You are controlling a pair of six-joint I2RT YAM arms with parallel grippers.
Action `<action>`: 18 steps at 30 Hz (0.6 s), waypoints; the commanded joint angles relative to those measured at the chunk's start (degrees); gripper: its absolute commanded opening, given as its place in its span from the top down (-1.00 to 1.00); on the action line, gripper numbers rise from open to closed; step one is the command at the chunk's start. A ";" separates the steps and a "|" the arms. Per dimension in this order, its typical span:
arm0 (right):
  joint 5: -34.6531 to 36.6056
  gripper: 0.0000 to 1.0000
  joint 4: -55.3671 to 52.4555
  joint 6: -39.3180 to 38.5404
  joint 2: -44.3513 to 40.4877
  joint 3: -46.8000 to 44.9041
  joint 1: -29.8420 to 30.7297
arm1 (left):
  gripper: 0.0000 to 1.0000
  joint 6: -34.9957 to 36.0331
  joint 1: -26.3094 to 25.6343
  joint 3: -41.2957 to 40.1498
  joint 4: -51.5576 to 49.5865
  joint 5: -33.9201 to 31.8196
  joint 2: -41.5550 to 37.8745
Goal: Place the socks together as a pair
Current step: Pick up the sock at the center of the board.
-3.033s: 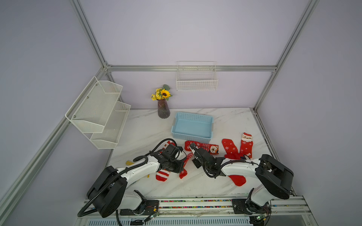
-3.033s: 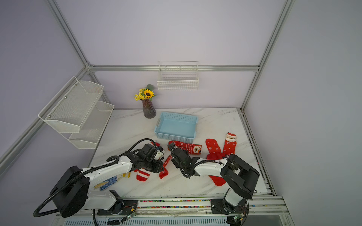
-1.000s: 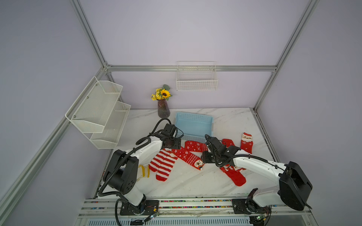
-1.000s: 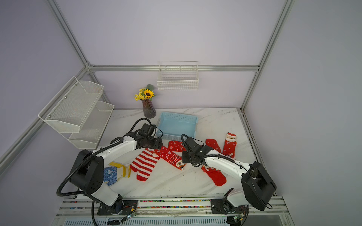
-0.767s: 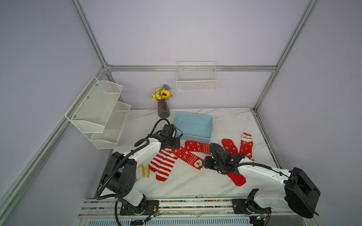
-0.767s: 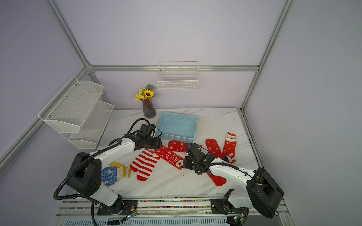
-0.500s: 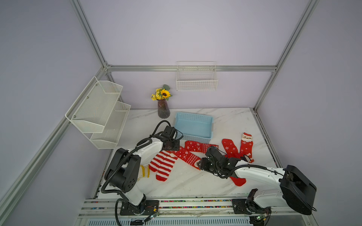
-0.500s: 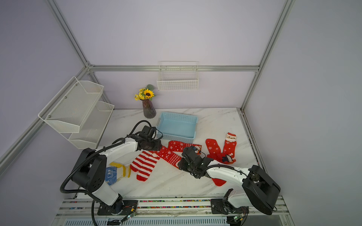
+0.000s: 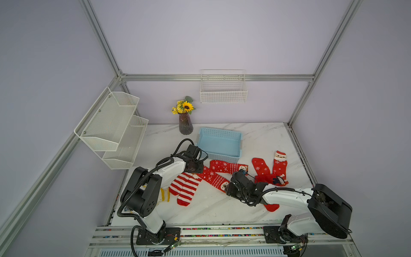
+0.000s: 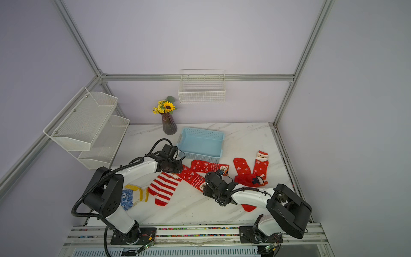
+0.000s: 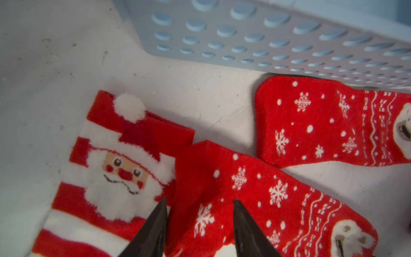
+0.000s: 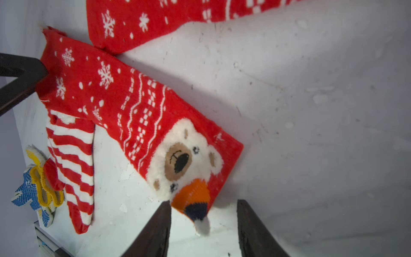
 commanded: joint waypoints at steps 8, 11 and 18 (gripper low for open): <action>5.64 1.00 -0.35 2.34 1.10 4.14 0.19 | 0.74 -0.01 0.20 -1.96 1.41 -1.13 -0.72; 7.94 1.00 -3.24 -1.81 -1.71 6.26 0.20 | 0.98 -0.10 0.21 -1.71 1.43 -0.26 -2.13; 9.99 1.00 -6.75 -10.72 -7.10 8.88 0.23 | 1.00 -1.35 0.06 -2.25 2.43 3.53 -6.52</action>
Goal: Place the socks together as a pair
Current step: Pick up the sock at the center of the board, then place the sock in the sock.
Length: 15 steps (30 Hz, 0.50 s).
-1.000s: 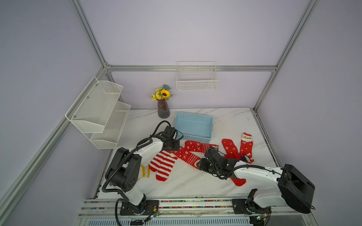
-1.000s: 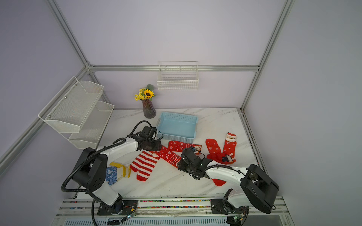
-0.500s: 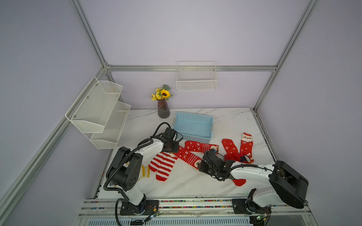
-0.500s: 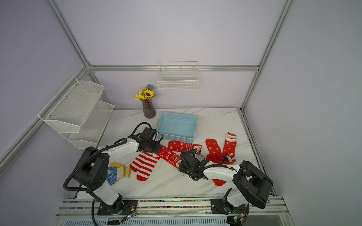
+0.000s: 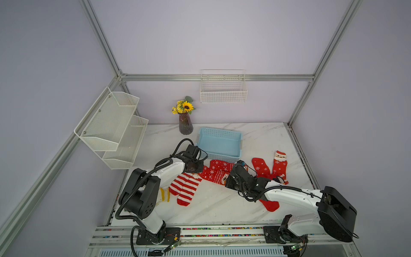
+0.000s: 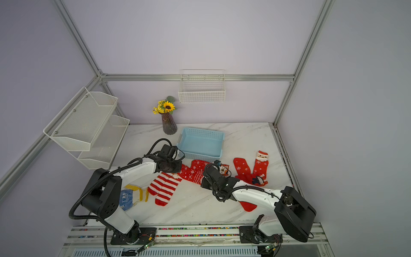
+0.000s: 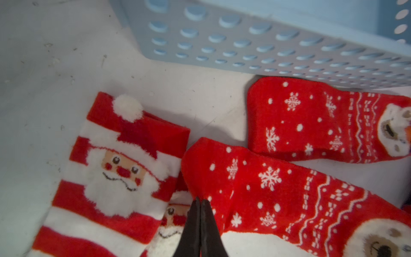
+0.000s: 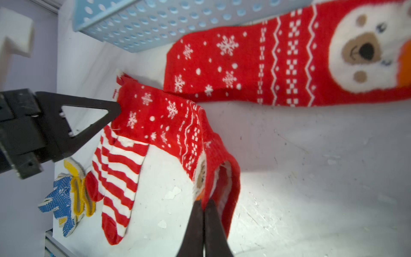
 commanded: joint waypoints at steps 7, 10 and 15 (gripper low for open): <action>7.36 1.00 -3.90 -13.25 -6.72 0.88 -1.80 | 1.00 -4.25 -2.97 -5.10 11.38 2.51 -6.04; 7.06 1.00 -4.09 -15.58 -7.66 0.30 -4.91 | 1.00 -4.84 -5.41 -4.60 15.24 1.73 -4.75; 4.96 1.00 -3.29 -18.56 -7.89 -0.86 -10.45 | 1.00 -6.60 -6.44 -3.90 20.71 1.41 -1.62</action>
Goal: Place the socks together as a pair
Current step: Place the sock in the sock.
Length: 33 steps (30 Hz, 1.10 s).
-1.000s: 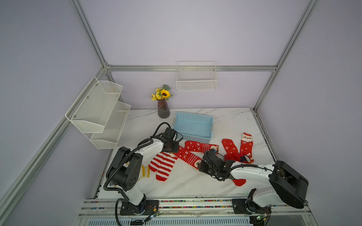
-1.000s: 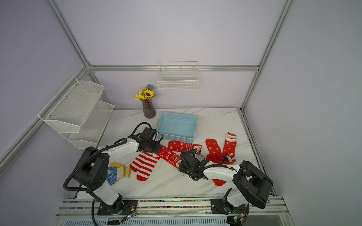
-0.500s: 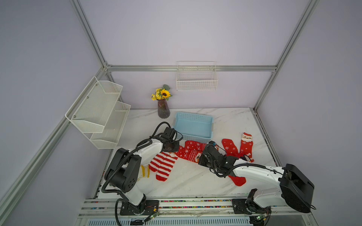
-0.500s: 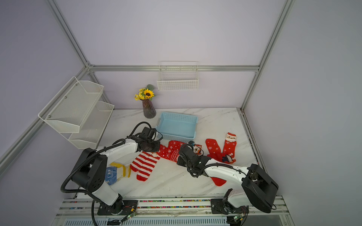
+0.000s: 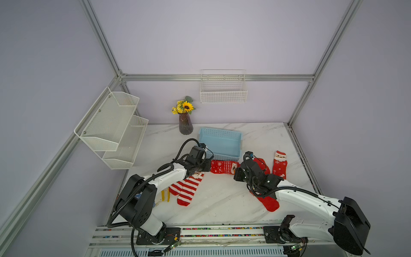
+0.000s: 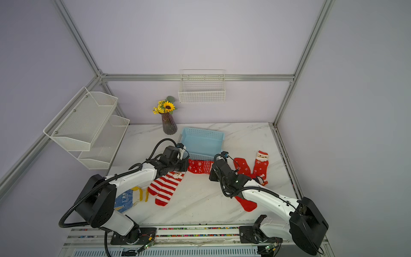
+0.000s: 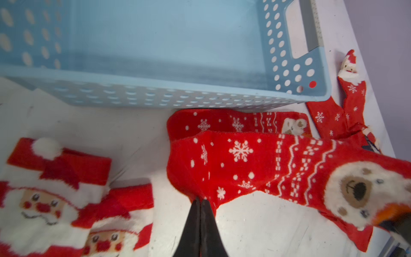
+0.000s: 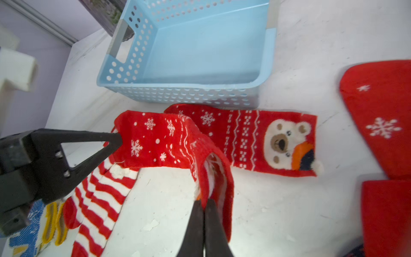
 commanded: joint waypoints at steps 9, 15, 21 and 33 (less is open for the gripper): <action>-6.28 1.00 -0.44 -2.17 0.80 -2.43 -8.36 | 1.00 -2.22 0.04 2.88 6.14 0.82 7.39; -9.20 1.00 -0.18 -1.16 0.98 -4.83 -11.92 | 1.00 -1.32 0.02 5.37 5.94 0.68 9.99; -10.26 1.00 0.29 -1.22 1.00 -5.72 -14.25 | 1.00 0.21 -0.03 8.39 4.90 0.58 11.02; -12.87 1.00 2.66 -2.36 4.89 -5.57 -19.41 | 1.00 2.43 0.03 12.68 0.35 -0.53 15.18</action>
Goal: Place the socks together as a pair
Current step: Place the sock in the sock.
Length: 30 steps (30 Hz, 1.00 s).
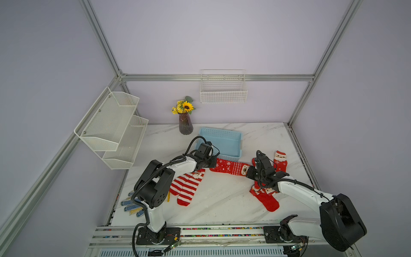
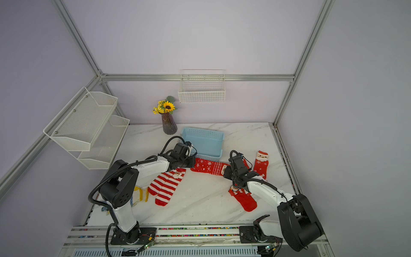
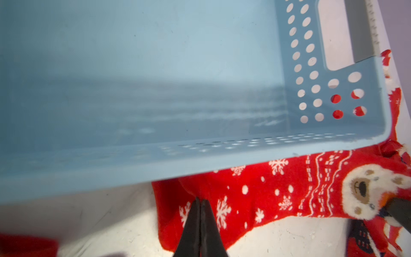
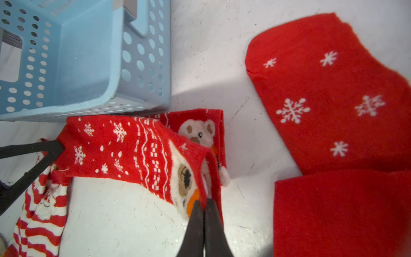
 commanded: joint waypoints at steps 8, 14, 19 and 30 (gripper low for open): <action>-1.75 1.00 3.58 -0.26 3.09 -0.15 -1.63 | 1.00 0.87 0.14 2.51 -1.69 -2.26 -0.29; -1.62 1.00 4.11 -0.48 6.12 0.71 -2.39 | 1.00 0.32 0.18 2.31 -2.34 -1.87 -0.69; -1.67 0.84 5.43 -0.57 6.25 0.89 -2.81 | 1.00 0.35 0.18 1.15 -2.46 -2.36 -1.72; -1.79 0.26 6.26 -0.57 9.55 1.96 -4.67 | -0.09 0.32 0.18 0.54 -3.24 -2.79 -1.57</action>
